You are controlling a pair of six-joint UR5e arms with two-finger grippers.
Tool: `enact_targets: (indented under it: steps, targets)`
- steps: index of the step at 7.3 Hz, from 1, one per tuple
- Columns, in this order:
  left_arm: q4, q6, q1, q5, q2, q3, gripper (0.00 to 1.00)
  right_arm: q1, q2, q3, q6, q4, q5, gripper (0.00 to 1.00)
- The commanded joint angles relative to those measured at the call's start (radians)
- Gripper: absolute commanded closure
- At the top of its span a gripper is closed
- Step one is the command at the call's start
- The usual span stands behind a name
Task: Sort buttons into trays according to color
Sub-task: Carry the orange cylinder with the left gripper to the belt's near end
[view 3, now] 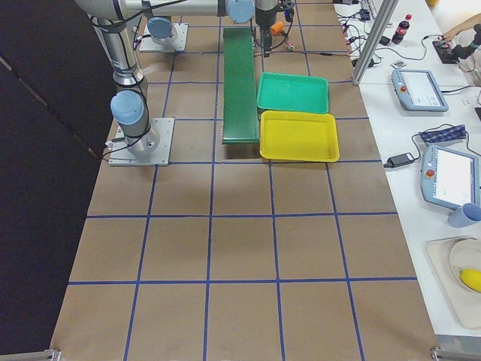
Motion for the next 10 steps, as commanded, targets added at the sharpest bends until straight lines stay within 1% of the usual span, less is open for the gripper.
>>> enact_targets:
  steps: [1,2,4,5,6,7,10]
  targets:
    - [-0.007,-0.026,-0.048,0.004,0.093,-0.196,0.95,0.000,0.001,0.000,0.000,0.001,0.000,0.00]
    - [0.041,-0.016,-0.050,0.007,0.111,-0.274,0.95,0.000,0.001,0.000,0.000,0.001,0.000,0.00]
    - [0.113,-0.014,-0.051,0.007,0.121,-0.365,0.94,0.000,0.001,0.000,0.000,0.001,0.000,0.00]
    - [0.175,-0.011,-0.050,0.023,0.106,-0.388,0.93,0.000,0.001,0.000,0.000,0.001,0.000,0.00]
    - [0.199,-0.013,-0.044,0.030,0.090,-0.390,0.86,0.000,0.000,0.000,0.000,0.001,0.000,0.00]
    - [0.197,-0.017,-0.044,0.030,0.087,-0.391,0.82,0.000,0.001,0.000,0.000,0.001,0.000,0.00]
    - [0.197,-0.029,-0.044,0.024,0.084,-0.391,0.17,0.000,0.000,0.000,0.000,0.003,0.000,0.00]
